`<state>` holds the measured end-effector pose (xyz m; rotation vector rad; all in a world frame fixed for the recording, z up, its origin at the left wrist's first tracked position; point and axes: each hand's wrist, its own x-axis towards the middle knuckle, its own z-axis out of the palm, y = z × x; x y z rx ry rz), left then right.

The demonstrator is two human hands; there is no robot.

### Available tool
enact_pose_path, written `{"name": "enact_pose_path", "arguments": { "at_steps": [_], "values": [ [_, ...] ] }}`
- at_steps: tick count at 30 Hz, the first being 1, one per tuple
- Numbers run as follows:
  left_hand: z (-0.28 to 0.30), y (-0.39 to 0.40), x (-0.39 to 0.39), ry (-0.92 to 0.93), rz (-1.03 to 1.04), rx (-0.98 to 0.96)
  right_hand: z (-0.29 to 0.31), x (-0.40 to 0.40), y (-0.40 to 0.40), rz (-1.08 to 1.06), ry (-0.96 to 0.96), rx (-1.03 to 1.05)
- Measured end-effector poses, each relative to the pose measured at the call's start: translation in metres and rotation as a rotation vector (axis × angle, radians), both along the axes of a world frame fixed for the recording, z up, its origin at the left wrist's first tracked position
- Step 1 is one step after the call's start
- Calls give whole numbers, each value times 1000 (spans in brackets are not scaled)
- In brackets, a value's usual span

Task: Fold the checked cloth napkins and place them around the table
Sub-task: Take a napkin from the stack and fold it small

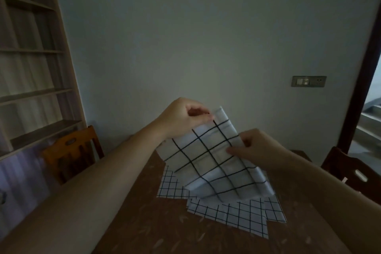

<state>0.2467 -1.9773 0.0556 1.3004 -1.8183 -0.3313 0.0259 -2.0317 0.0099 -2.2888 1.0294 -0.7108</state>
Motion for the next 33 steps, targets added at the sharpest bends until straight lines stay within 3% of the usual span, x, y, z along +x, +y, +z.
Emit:
{"name": "enact_pose_path", "arguments": {
  "at_steps": [3, 6, 10, 13, 17, 23, 26, 30, 33],
  "values": [
    [-20, 14, 17, 296, 20, 197, 13, -13, -6, 2, -133, 98],
    [-53, 18, 12, 462, -32, 448, 17, -16, -7, 11, -385, 246],
    [-74, 10, 2, 674, -89, 486, 18, -15, -5, -3, -524, 379],
    [-73, 2, 4, 678, -38, 403, 13, -17, -11, -40, -505, 403],
    [-71, -3, 5, 568, 44, 312, 1, -23, -19, -102, -273, 331],
    [-77, -4, 7, 496, 56, 261, -4, -37, -21, -3, -146, 349],
    [-75, -2, 8, 489, -10, 255, -4, -40, -21, 20, -225, 331],
    [-63, 2, 10, 628, -139, 278, -2, -41, -19, 116, -553, 515],
    [-59, 2, 12, 698, -202, 311, -2, -44, -22, 151, -557, 443]
  ]
}}
